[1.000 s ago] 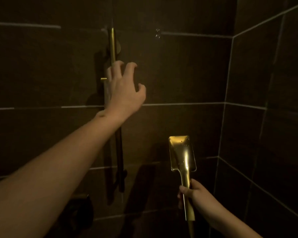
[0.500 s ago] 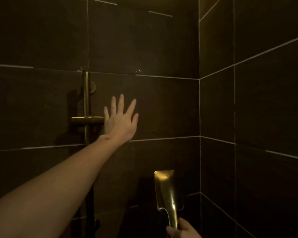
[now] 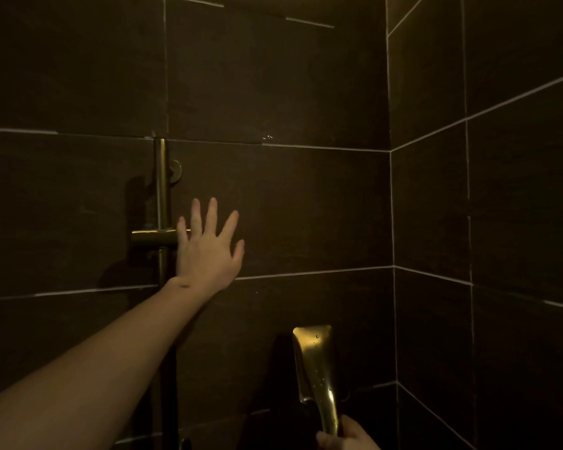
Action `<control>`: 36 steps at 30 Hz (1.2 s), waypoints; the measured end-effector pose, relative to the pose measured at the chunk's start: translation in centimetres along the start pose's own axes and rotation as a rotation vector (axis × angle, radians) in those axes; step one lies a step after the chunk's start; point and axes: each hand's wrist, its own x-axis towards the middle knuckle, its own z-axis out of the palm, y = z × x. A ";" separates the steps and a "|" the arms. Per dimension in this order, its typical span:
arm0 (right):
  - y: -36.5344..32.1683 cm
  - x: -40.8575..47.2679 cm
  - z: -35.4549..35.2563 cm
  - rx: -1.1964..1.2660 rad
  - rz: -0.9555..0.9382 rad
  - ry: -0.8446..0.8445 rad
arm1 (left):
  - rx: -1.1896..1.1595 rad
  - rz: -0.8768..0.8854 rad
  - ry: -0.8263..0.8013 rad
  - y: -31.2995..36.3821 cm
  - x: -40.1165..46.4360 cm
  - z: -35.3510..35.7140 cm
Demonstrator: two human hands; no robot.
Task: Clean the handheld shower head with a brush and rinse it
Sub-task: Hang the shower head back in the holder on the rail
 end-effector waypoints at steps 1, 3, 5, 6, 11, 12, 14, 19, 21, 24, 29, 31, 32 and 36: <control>-0.4 -0.1 0.3 0.024 -0.001 0.002 | -0.017 -0.018 0.013 -0.7 -0.2 -0.1; -1.2 0.5 0.6 0.007 -0.013 -0.009 | -0.039 -0.022 0.034 -2.3 -0.6 -0.1; -3.0 0.4 1.3 -0.033 -0.045 -0.020 | 0.004 0.017 0.058 -3.8 -1.1 0.0; -3.8 0.7 1.6 -0.060 -0.070 -0.037 | 0.030 0.024 0.072 -4.6 -1.2 0.0; -10.3 1.7 4.6 -0.086 -0.201 -0.025 | 0.111 0.070 0.057 -7.8 -1.5 0.0; -12.0 2.1 5.2 -0.073 -0.238 -0.029 | 0.112 0.076 0.055 -7.9 -1.5 0.1; -15.8 3.2 6.1 -0.054 -0.318 -0.042 | 0.107 0.078 0.058 -7.8 -1.5 0.4; -24.8 5.4 8.0 -0.013 -0.542 -0.029 | 0.076 0.071 0.041 -7.8 -1.6 0.6; -27.8 5.8 8.5 -0.003 -0.614 -0.048 | 0.061 0.071 0.025 -7.8 -1.6 0.5; -31.7 6.2 9.6 -0.007 -0.669 -0.072 | 0.033 0.094 0.008 -8.0 -1.7 0.0; -35.0 6.7 12.9 0.013 -0.732 -0.075 | 0.031 0.087 -0.023 -8.1 -1.4 -0.3; -35.3 7.1 14.2 -0.026 -0.764 -0.068 | 0.029 0.093 -0.017 -8.0 -1.3 -0.2; -35.4 7.5 14.7 -0.059 -0.779 -0.054 | 0.021 0.094 -0.016 -8.0 -1.3 -0.2; -35.2 8.8 15.6 -0.106 -0.808 -0.004 | 0.019 0.089 -0.002 -7.8 -1.4 -0.2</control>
